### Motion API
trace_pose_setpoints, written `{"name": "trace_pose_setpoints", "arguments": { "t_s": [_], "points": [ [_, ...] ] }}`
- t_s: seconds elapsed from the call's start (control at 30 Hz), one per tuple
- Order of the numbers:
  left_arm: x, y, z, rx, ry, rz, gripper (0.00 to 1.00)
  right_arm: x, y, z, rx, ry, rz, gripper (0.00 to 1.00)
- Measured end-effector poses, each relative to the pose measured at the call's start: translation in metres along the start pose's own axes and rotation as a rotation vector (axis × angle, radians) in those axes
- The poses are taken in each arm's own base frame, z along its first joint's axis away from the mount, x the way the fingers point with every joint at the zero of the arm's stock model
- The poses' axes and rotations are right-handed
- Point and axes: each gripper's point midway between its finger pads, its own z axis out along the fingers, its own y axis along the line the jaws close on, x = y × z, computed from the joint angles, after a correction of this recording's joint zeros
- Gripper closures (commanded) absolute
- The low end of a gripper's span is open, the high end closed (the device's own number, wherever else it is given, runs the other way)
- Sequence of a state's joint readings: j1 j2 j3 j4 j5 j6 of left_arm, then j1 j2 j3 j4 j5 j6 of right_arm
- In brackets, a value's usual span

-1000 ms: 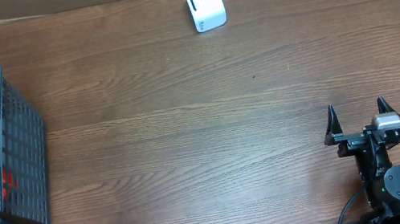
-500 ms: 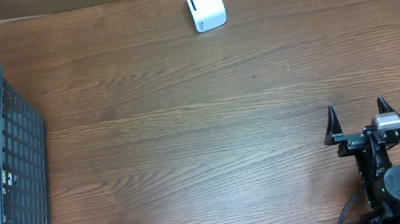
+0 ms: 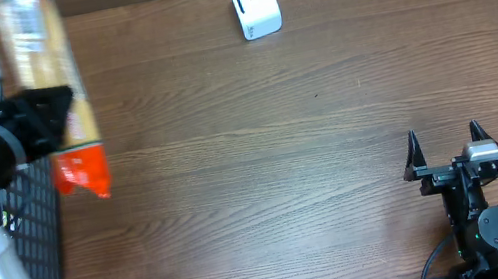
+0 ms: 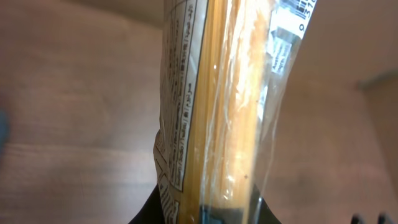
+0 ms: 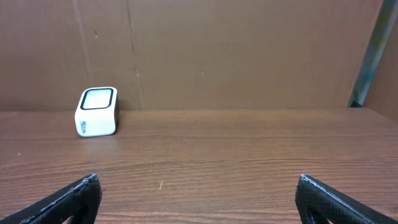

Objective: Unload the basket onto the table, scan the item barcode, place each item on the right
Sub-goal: 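Place the spaghetti pack on the table center and release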

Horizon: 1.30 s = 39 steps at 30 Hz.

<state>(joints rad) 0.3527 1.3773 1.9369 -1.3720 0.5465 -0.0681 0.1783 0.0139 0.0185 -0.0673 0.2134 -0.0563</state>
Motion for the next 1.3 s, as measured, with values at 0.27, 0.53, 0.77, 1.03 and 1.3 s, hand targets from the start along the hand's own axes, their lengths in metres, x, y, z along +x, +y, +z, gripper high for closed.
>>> {"name": "trace_pose_setpoints", "arguments": {
  "t_s": [0.27, 0.53, 0.77, 1.03, 1.3],
  "points": [
    [0.082, 0.027, 0.118, -0.093, 0.256, 0.033, 0.96, 0.0, 0.0, 0.0, 0.0, 0.0, 0.0, 0.0],
    [0.176, 0.065, 0.208, -0.128, 0.321, -0.061, 0.96, 0.0, 0.0, 0.0, 0.0, 0.001, -0.001, 0.0],
    [0.238, 0.077, 0.236, -0.129, 0.337, -0.064, 0.53, 0.0, 0.0, 0.0, 0.001, 0.001, 0.0, 0.0],
    [0.224, 0.071, 0.234, -0.128, 0.322, -0.077, 0.27, 0.0, 0.0, 0.0, 0.0, 0.001, 0.0, 0.0],
    [0.063, -0.006, 0.123, -0.106, 0.132, -0.007, 0.02, 0.0, 0.0, 0.0, 0.0, 0.001, -0.001, 0.0]
  ]
}}
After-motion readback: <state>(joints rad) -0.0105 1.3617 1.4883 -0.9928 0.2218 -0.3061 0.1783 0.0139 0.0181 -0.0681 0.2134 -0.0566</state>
